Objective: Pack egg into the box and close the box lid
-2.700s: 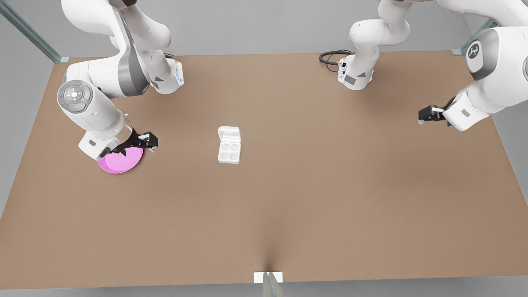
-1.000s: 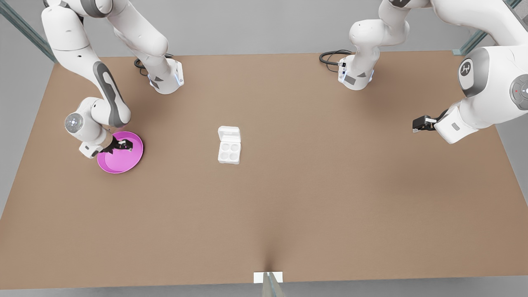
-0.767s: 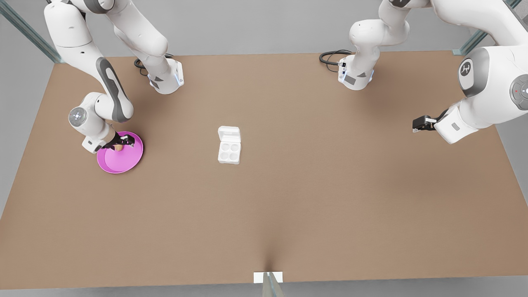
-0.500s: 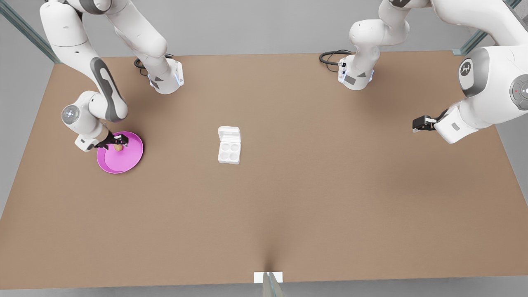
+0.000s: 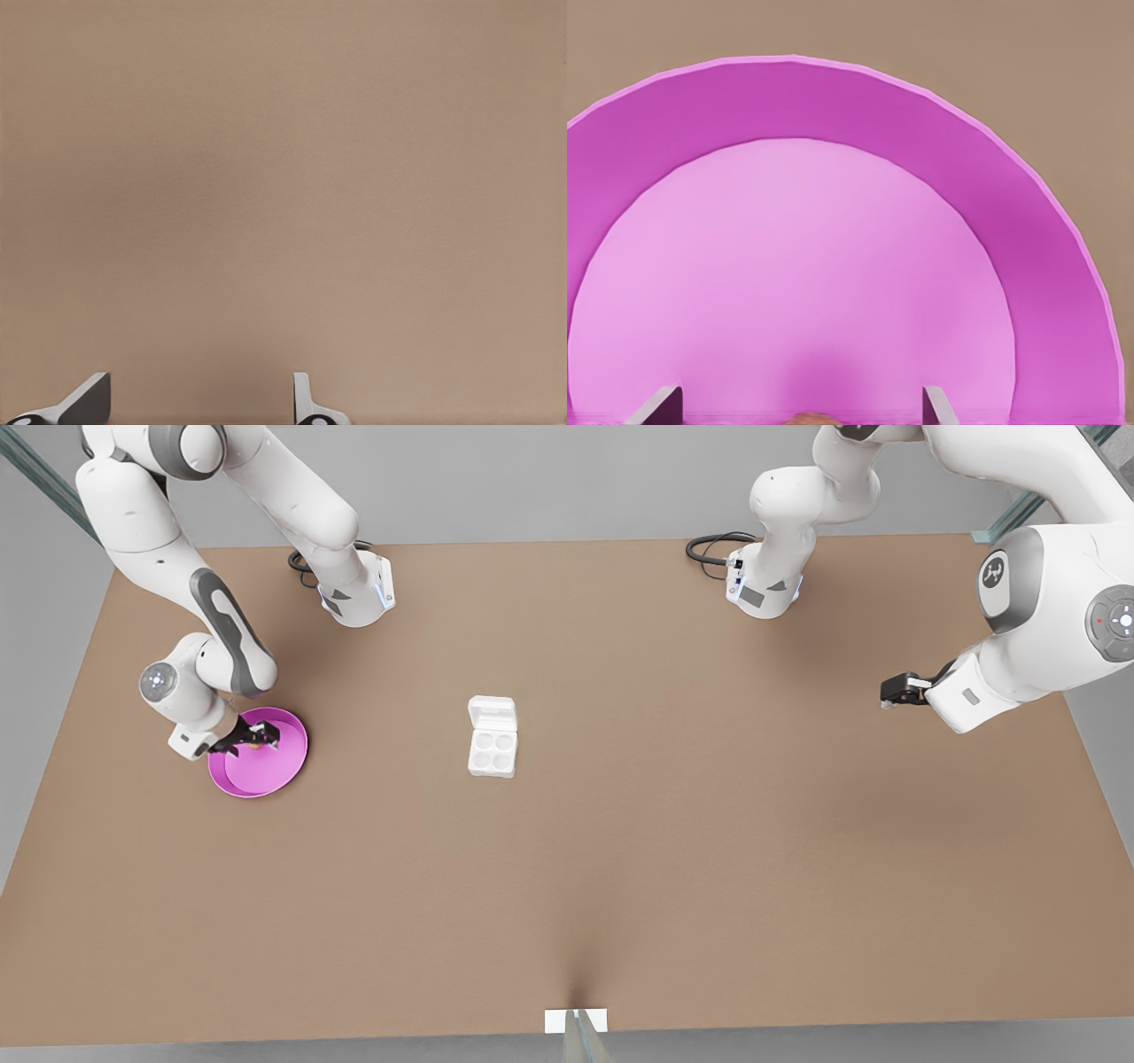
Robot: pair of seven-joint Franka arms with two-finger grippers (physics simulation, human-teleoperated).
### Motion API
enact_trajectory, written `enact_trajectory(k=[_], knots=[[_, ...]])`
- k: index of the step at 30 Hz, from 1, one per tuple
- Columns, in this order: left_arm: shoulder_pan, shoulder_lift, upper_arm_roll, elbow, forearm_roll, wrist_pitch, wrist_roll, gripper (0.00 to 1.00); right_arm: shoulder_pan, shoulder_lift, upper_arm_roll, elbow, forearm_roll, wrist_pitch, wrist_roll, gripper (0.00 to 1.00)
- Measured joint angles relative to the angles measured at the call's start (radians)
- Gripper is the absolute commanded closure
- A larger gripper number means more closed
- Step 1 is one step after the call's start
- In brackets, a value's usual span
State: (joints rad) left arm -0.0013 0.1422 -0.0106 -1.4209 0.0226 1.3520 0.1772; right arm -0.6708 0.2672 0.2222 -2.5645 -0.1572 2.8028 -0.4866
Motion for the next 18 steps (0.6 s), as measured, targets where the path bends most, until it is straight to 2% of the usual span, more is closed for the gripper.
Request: enact_trajectory(k=[6, 7, 8, 9, 11, 18], knots=[[0.0, 0.0, 0.0, 0.0, 0.0, 0.0, 0.0, 0.0, -0.013, -0.01, 0.0, -0.04, -0.001, 0.015, -0.01, 0.0], [0.0, 0.0, 0.0, 0.0, 0.0, 0.0, 0.0, 0.0, -0.013, -0.01, 0.0, -0.041, -0.002, 0.016, -0.011, 0.02], [0.0, 0.0, 0.0, 0.0, 0.0, 0.0, 0.0, 0.0, -0.013, -0.011, 0.0, -0.041, -0.001, 0.017, -0.013, 0.33], [0.0, 0.001, 0.0, 0.0, 0.0, 0.0, 0.0, 0.0, -0.012, -0.011, 0.0, -0.041, -0.001, 0.018, -0.014, 0.5], [0.0, 0.001, 0.0, 0.0, 0.0, 0.0, 0.0, 0.0, -0.013, -0.012, 0.001, -0.04, 0.001, 0.019, -0.018, 0.59], [-0.005, 0.001, 0.0, 0.0, 0.0, 0.0, -0.001, 0.0, -0.005, -0.029, 0.012, -0.024, 0.004, 0.014, -0.034, 0.61]])
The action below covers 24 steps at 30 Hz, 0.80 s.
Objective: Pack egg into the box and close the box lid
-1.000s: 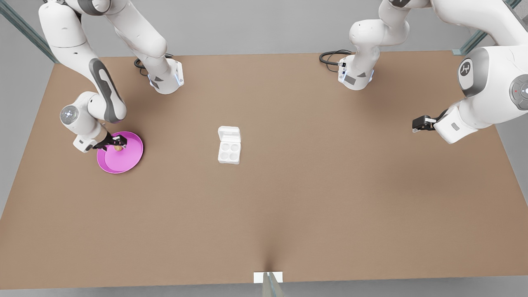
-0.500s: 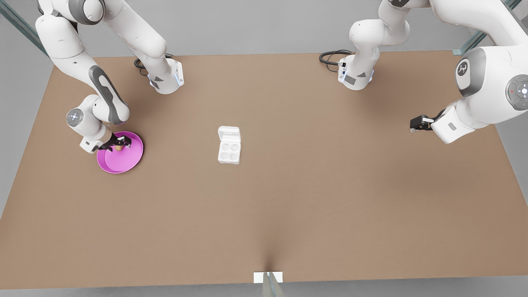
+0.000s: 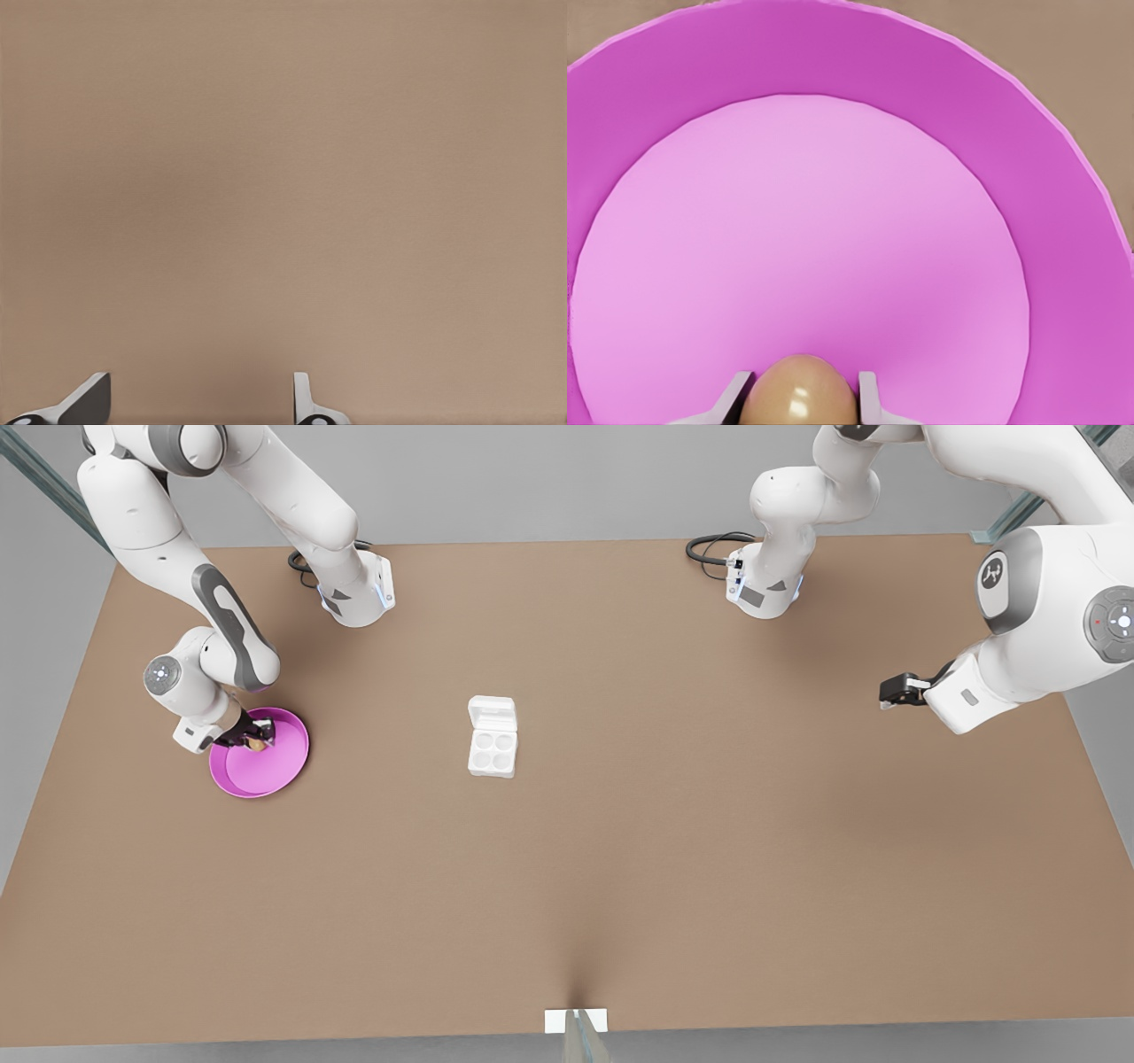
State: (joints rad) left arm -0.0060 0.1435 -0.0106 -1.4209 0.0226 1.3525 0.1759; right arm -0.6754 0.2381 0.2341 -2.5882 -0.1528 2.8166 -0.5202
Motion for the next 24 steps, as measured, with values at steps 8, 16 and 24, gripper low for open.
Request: enact_trajectory(k=[8, 16, 24], knots=[[-0.002, 0.0, 0.0, 0.0, 0.0, 0.0, -0.002, 0.0, 0.01, -0.1, 0.264, 0.298, 0.01, -0.244, 0.017, 0.61], [-0.003, 0.005, 0.0, 0.0, 0.0, -0.001, -0.003, 0.0, 0.402, 0.153, 0.313, 0.729, 0.01, -0.511, 0.174, 0.6], [-0.002, 0.013, 0.0, 0.0, 0.0, 0.0, -0.004, 0.0, 0.681, 0.366, 0.292, 0.942, -0.056, -0.623, 0.485, 0.61]])
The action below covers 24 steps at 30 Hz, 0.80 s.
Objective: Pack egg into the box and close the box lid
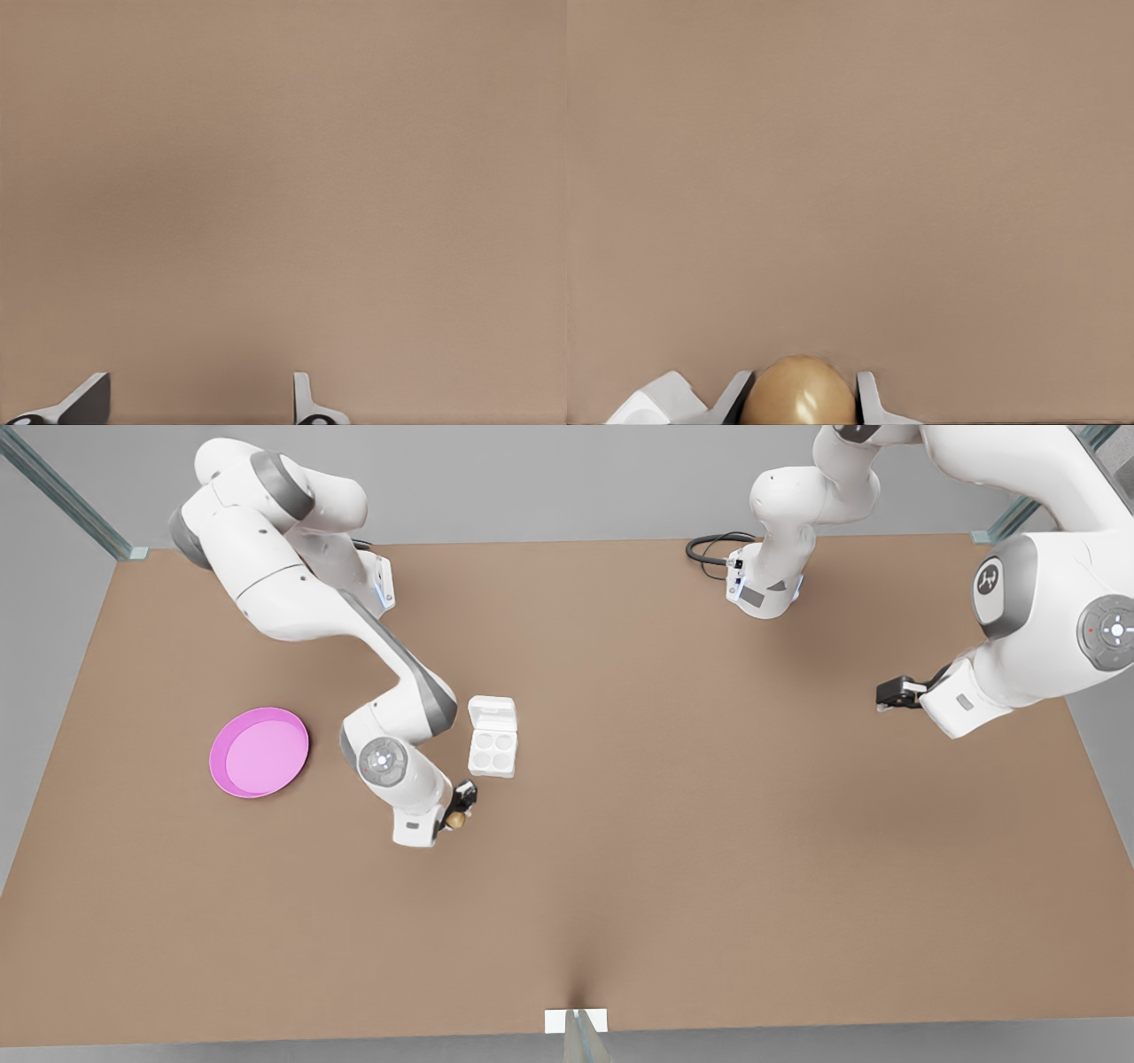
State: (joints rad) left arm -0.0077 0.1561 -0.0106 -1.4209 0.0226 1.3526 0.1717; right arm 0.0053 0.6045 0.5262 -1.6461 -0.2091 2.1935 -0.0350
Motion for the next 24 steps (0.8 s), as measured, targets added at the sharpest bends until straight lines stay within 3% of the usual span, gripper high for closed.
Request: enact_trajectory(k=[3, 6, 12, 19, 24], knots=[[0.0, 0.001, 0.0, 0.0, 0.0, 0.001, 0.0, 0.0, 0.002, -0.003, 0.014, -0.071, -0.005, -0.002, 0.116, 0.62], [0.0, 0.001, 0.0, 0.0, 0.0, 0.001, 0.0, 0.0, -0.062, -0.026, 0.112, -0.166, -0.004, 0.009, 0.225, 0.62], [0.0, 0.006, 0.0, 0.0, 0.0, 0.001, -0.001, 0.0, -0.138, -0.166, 0.214, -0.4, -0.004, 0.076, 0.412, 0.62], [0.0, 0.019, 0.001, 0.0, 0.0, 0.003, -0.001, 0.0, -0.155, -0.21, 0.271, -0.526, -0.003, 0.181, 0.587, 0.62], [0.002, 0.027, 0.002, 0.0, 0.0, 0.007, -0.001, 0.0, -0.108, -0.205, 0.277, -0.501, -0.004, 0.234, 0.695, 0.62]])
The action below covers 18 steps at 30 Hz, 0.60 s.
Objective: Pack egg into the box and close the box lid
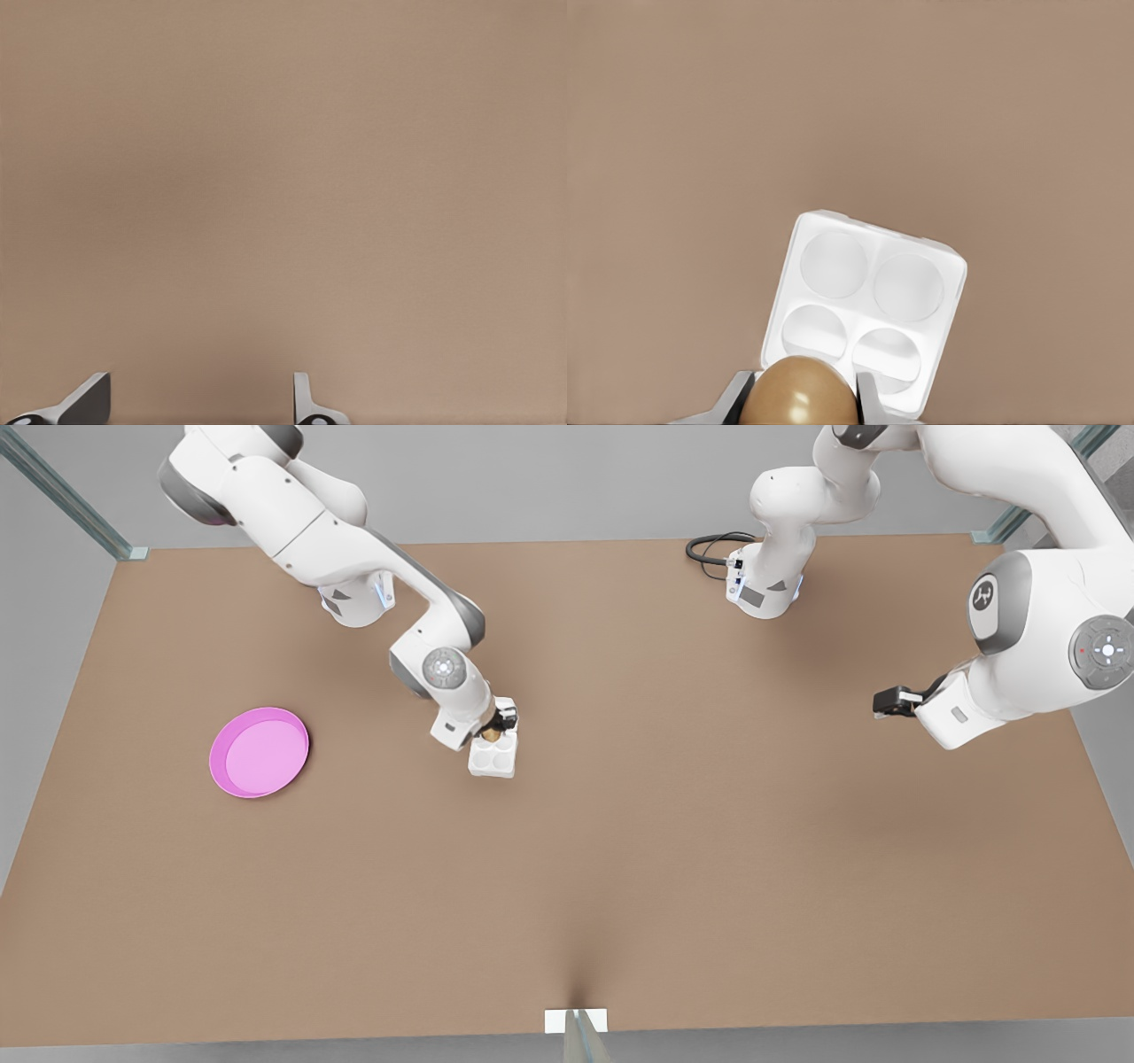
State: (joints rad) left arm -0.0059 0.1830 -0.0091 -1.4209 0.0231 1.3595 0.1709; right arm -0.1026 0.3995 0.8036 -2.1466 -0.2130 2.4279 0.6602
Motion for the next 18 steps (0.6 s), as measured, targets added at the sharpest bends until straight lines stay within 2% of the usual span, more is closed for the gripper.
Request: enact_trajectory(k=[1, 2, 3, 7, 10, 12, 13, 14, 15, 16, 17, 18], knots=[[0.0, 0.001, 0.0, 0.0, 0.0, 0.001, 0.0, 0.0, 0.005, 0.002, 0.0, 0.003, -0.001, 0.007, 0.019, 0.61], [0.0, 0.003, 0.0, 0.0, 0.0, 0.002, 0.0, 0.0, 0.006, 0.003, -0.001, 0.004, -0.004, 0.014, 0.038, 0.12], [0.0, 0.003, 0.0, 0.0, 0.0, 0.003, 0.0, 0.0, 0.005, 0.004, -0.002, 0.004, -0.012, 0.017, 0.06, 0.0], [0.0, 0.004, 0.0, 0.0, 0.001, 0.006, 0.0, 0.0, 0.008, 0.006, -0.002, 0.055, -0.025, 0.004, 0.132, 0.0], [-0.002, 0.003, 0.0, 0.0, 0.001, 0.007, 0.0, 0.0, 0.018, 0.007, -0.001, 0.26, -0.027, -0.073, 0.164, 0.0], [-0.013, 0.029, 0.0, 0.0, 0.001, 0.0, -0.001, 0.0, 0.081, 0.008, -0.003, 0.514, -0.021, -0.138, 0.152, 0.0], [-0.048, 0.074, 0.001, 0.0, 0.017, -0.023, -0.004, 0.0, 0.075, -0.009, -0.038, 0.607, -0.012, -0.201, 0.129, 0.0], [-0.138, 0.125, 0.002, 0.0, 0.049, -0.059, -0.008, 0.01, 0.075, -0.049, -0.152, 0.689, 0.005, -0.298, 0.099, 0.0], [-0.274, 0.16, 0.002, 0.0, 0.073, -0.103, -0.018, 0.7, 0.096, -0.102, -0.318, 0.724, 0.018, -0.401, 0.065, 0.0], [-0.42, 0.178, 0.0, 0.0, 0.073, -0.145, -0.036, 0.79, 0.112, -0.141, -0.458, 0.717, 0.033, -0.488, 0.029, 0.0], [-0.528, 0.191, -0.001, 0.0, 0.036, -0.179, -0.063, 0.79, 0.101, -0.167, -0.538, 0.697, 0.057, -0.561, -0.007, 0.0], [-0.609, 0.204, -0.001, 0.002, -0.024, -0.204, -0.096, 0.79, 0.087, -0.179, -0.579, 0.692, 0.075, -0.624, -0.04, 0.0]])
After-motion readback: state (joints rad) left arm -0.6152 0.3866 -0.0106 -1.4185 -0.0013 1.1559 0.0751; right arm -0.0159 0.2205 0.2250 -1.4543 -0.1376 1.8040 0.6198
